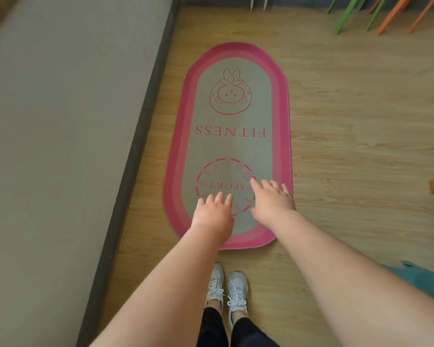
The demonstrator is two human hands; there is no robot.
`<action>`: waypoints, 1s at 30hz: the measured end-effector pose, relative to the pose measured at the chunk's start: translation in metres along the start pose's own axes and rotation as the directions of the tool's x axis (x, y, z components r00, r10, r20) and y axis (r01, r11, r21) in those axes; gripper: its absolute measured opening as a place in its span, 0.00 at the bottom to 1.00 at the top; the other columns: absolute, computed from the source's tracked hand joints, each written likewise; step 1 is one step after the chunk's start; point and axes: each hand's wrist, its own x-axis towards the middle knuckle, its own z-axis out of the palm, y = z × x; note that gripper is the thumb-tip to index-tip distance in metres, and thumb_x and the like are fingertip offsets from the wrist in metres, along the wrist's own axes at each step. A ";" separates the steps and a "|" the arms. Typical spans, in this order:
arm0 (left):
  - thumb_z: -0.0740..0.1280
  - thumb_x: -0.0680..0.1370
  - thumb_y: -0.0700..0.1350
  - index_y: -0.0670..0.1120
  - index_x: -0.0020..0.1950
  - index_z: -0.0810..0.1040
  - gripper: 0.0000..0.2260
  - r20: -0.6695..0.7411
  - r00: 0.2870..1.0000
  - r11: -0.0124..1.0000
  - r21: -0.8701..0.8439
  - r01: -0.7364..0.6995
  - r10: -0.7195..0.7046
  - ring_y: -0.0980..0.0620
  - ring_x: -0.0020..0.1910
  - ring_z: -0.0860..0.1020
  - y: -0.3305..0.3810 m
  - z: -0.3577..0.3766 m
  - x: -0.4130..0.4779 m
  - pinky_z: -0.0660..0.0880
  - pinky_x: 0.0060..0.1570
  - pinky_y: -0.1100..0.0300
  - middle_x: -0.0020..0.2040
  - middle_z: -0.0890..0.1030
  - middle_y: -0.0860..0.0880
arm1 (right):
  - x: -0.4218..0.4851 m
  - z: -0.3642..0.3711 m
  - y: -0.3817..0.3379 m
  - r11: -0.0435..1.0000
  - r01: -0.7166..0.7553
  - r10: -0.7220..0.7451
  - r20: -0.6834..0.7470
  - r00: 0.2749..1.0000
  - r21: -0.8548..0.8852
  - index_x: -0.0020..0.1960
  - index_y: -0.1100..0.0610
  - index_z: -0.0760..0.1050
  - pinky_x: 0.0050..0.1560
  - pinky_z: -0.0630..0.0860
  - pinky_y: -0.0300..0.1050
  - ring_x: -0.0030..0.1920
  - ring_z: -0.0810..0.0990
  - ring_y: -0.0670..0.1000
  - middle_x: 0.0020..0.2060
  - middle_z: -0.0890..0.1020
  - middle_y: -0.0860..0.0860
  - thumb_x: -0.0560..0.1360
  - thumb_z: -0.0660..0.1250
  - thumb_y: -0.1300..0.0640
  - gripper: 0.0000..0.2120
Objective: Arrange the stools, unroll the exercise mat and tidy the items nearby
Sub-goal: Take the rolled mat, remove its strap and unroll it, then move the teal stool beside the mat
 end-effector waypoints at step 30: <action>0.57 0.81 0.50 0.46 0.77 0.55 0.26 0.149 0.869 0.828 0.262 -0.495 0.472 0.43 0.73 0.61 0.186 -0.007 -0.022 0.59 0.71 0.47 0.76 0.60 0.44 | -0.150 0.068 0.154 0.814 -0.473 0.475 0.083 0.876 0.337 0.77 0.52 0.55 0.73 0.56 0.55 0.72 0.61 0.56 0.72 0.65 0.54 0.76 0.62 0.57 0.31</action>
